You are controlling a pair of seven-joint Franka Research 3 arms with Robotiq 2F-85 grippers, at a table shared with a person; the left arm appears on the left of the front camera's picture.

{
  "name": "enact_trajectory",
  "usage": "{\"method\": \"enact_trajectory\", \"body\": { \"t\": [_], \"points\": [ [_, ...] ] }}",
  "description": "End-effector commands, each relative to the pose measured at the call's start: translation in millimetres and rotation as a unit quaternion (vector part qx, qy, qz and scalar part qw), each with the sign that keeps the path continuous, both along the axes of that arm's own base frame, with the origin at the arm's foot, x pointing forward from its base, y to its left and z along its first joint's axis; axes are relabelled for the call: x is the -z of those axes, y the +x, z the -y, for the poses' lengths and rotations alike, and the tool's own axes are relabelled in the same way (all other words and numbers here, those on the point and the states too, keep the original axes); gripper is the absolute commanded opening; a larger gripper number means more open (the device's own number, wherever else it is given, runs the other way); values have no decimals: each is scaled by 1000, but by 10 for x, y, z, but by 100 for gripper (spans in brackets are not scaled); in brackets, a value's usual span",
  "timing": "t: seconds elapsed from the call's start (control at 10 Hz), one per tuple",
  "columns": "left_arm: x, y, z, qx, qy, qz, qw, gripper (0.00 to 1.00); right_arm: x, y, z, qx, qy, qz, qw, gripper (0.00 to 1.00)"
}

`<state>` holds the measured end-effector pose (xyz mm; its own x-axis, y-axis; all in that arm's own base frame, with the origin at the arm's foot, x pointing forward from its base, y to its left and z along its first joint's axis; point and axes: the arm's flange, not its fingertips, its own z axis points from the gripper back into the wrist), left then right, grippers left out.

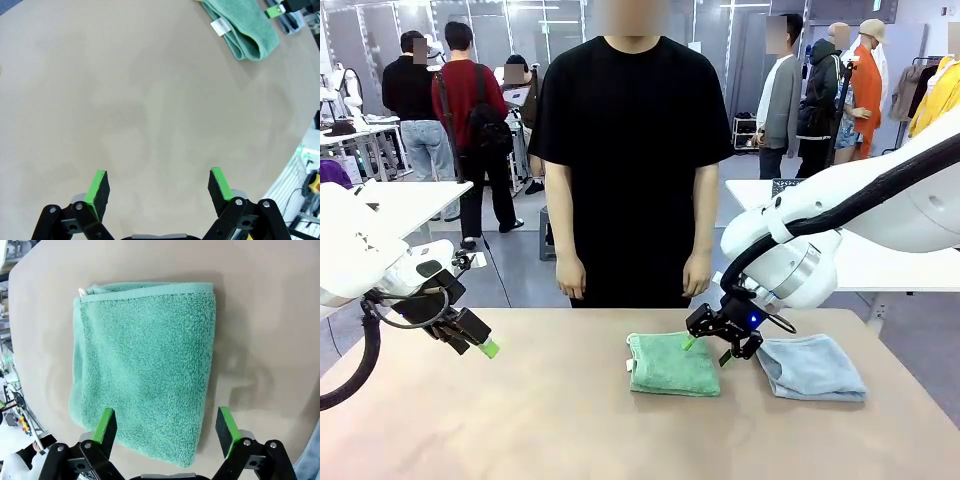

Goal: Fold the towels and place them in the basket.
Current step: Stack the folded Towel with hook on the right side of the table.

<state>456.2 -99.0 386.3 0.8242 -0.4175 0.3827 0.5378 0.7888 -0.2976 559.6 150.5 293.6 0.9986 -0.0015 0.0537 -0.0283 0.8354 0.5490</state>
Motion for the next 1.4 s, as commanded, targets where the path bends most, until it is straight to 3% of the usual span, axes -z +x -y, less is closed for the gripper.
{"method": "enact_trajectory", "body": {
  "t": [0.0, 0.5, 0.6, 0.7, 0.9, 1.0, 1.3],
  "points": [
    [-32, 20, 3, 0, 2, -8, 1000, 100, 52, 29, 24, 0, 19, 16, 1000, 100],
    [-32, 20, 3, 0, 2, -8, 1000, 100, 163, 97, -39, 7, 54, 7, 999, 98],
    [-32, 20, 3, 0, 2, -8, 1000, 100, 163, 98, -64, 7, 54, 7, 998, 86],
    [-32, 20, 3, 0, 2, -8, 1000, 100, 174, 100, -71, 7, 52, 6, 999, 63],
    [-32, 20, 3, 0, 2, -8, 1000, 100, 198, 110, -84, 11, 51, -2, 999, 6],
    [-32, 20, 3, 0, 2, -8, 1000, 100, 217, 123, -105, 13, 46, -7, 999, 0],
    [-32, 20, 3, 0, 2, -8, 1000, 100, 237, 121, -137, 16, 41, -10, 999, 0]
  ]
}}
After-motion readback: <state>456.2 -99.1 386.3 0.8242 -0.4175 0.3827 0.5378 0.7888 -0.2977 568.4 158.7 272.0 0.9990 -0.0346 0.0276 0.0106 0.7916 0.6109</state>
